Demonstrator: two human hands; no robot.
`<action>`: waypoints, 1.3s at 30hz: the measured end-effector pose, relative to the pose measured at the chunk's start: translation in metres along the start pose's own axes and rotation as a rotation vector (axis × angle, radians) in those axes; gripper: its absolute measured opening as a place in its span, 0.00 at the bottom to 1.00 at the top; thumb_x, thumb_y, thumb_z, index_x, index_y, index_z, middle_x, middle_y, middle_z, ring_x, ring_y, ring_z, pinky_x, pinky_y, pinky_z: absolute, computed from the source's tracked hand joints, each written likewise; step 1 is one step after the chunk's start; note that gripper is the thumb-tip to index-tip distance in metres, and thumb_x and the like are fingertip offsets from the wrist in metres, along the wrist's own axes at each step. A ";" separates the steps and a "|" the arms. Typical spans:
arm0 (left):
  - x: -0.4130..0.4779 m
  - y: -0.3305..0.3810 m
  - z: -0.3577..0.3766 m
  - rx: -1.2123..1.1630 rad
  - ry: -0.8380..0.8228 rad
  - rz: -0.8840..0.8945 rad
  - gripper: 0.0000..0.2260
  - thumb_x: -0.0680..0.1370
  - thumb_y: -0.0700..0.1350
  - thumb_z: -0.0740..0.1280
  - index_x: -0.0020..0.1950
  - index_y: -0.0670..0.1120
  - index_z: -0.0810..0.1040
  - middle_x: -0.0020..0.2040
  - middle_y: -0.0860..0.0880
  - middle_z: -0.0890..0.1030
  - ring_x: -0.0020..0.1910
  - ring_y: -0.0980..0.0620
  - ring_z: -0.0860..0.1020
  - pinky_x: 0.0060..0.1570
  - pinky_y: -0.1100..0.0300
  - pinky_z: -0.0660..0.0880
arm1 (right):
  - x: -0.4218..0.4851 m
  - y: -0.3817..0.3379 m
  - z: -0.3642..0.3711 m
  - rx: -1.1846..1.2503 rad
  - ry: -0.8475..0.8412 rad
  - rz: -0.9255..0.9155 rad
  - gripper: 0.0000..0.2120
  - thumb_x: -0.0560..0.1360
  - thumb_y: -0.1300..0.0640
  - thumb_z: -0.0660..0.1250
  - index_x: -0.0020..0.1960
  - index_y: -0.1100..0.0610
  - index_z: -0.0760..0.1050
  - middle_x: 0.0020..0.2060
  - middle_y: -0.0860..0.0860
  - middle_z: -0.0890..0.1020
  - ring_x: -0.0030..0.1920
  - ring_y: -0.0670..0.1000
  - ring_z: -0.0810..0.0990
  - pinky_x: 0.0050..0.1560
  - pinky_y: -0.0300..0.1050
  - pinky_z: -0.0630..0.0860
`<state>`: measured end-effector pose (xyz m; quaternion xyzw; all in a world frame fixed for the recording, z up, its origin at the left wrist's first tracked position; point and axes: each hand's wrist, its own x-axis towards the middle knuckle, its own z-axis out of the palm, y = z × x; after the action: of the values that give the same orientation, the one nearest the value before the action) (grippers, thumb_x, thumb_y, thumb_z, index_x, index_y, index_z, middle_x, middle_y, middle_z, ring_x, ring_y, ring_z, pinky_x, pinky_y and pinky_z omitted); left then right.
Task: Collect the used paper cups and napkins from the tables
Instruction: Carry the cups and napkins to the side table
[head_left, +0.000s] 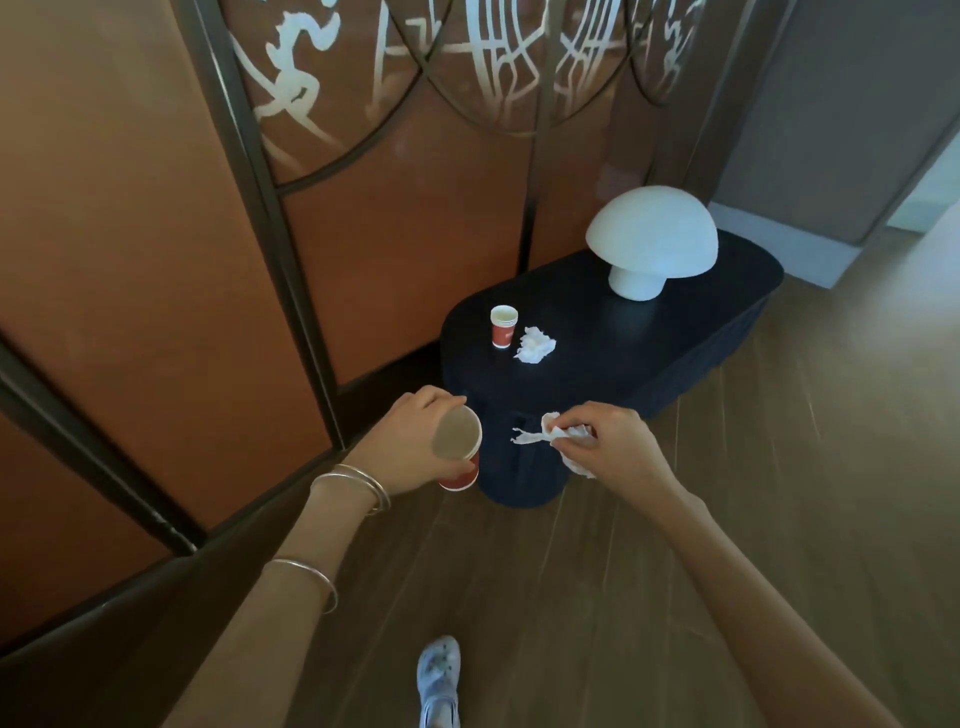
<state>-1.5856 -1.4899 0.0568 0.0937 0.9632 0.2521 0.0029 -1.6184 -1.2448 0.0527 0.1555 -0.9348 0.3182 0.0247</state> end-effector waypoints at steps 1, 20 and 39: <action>0.019 -0.008 -0.001 -0.004 -0.007 0.009 0.35 0.67 0.55 0.73 0.71 0.51 0.63 0.65 0.54 0.66 0.63 0.53 0.65 0.59 0.62 0.62 | 0.019 0.003 0.003 -0.002 0.002 0.008 0.03 0.70 0.52 0.69 0.43 0.47 0.81 0.41 0.45 0.81 0.41 0.47 0.78 0.42 0.49 0.76; 0.369 -0.113 -0.021 -0.034 -0.102 0.183 0.35 0.68 0.56 0.72 0.71 0.49 0.63 0.65 0.54 0.66 0.61 0.54 0.64 0.57 0.62 0.64 | 0.329 0.082 0.026 -0.085 0.024 0.196 0.05 0.70 0.52 0.70 0.46 0.48 0.80 0.42 0.43 0.81 0.43 0.47 0.78 0.44 0.48 0.76; 0.602 -0.180 0.081 -0.071 -0.114 0.077 0.31 0.70 0.57 0.70 0.69 0.52 0.64 0.65 0.58 0.64 0.63 0.56 0.63 0.54 0.57 0.72 | 0.533 0.218 0.094 0.000 -0.079 0.312 0.05 0.71 0.54 0.70 0.47 0.51 0.80 0.43 0.44 0.81 0.42 0.45 0.78 0.41 0.42 0.75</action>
<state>-2.2048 -1.4950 -0.0759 0.1447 0.9475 0.2803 0.0515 -2.1874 -1.2846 -0.0730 0.0208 -0.9479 0.3119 -0.0620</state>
